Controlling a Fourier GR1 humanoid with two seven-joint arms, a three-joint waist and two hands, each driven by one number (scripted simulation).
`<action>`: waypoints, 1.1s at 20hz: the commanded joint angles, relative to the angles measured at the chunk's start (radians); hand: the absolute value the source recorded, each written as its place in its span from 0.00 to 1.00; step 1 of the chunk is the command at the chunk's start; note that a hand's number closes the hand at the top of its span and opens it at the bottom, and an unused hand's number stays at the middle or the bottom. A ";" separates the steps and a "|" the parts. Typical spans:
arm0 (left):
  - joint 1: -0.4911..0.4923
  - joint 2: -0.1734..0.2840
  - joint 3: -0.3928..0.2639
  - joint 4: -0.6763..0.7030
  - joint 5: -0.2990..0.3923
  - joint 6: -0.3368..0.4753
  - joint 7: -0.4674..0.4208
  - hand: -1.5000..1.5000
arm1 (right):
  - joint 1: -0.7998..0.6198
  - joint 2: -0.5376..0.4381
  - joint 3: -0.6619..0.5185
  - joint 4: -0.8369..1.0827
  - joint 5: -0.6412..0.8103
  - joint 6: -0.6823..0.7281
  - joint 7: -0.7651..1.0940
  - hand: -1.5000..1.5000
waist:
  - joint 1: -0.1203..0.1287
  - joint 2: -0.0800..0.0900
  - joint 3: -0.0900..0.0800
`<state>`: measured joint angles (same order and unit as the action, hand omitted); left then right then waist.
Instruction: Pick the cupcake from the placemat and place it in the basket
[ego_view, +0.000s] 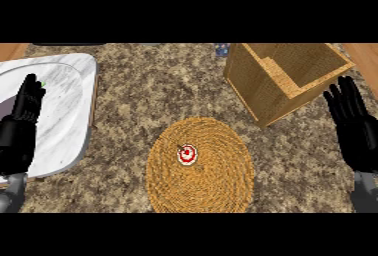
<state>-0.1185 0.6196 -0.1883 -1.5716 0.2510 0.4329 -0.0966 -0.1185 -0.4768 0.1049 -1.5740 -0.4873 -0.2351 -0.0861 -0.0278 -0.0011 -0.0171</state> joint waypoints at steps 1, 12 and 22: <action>0.022 -0.070 -0.015 0.105 0.022 -0.043 -0.021 0.50 | -0.052 0.060 0.048 -0.045 0.070 -0.093 0.031 1.00 | 0.024 0.003 0.016; 0.118 -0.142 -0.179 0.201 0.137 -0.172 0.257 0.50 | -0.393 0.373 0.470 0.112 0.454 -0.360 0.071 0.00 | 0.117 0.018 0.007; 0.164 -0.132 -0.141 0.216 0.149 -0.161 0.269 0.50 | -0.598 0.215 0.568 0.389 0.831 -0.423 0.559 0.00 | 0.036 -0.023 -0.005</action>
<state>-0.0498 0.4994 -0.2993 -1.4362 0.3675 0.2855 0.1011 -0.6387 -0.2051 0.6312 -1.2697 0.2183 -0.6696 0.3055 0.0273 -0.0248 -0.0024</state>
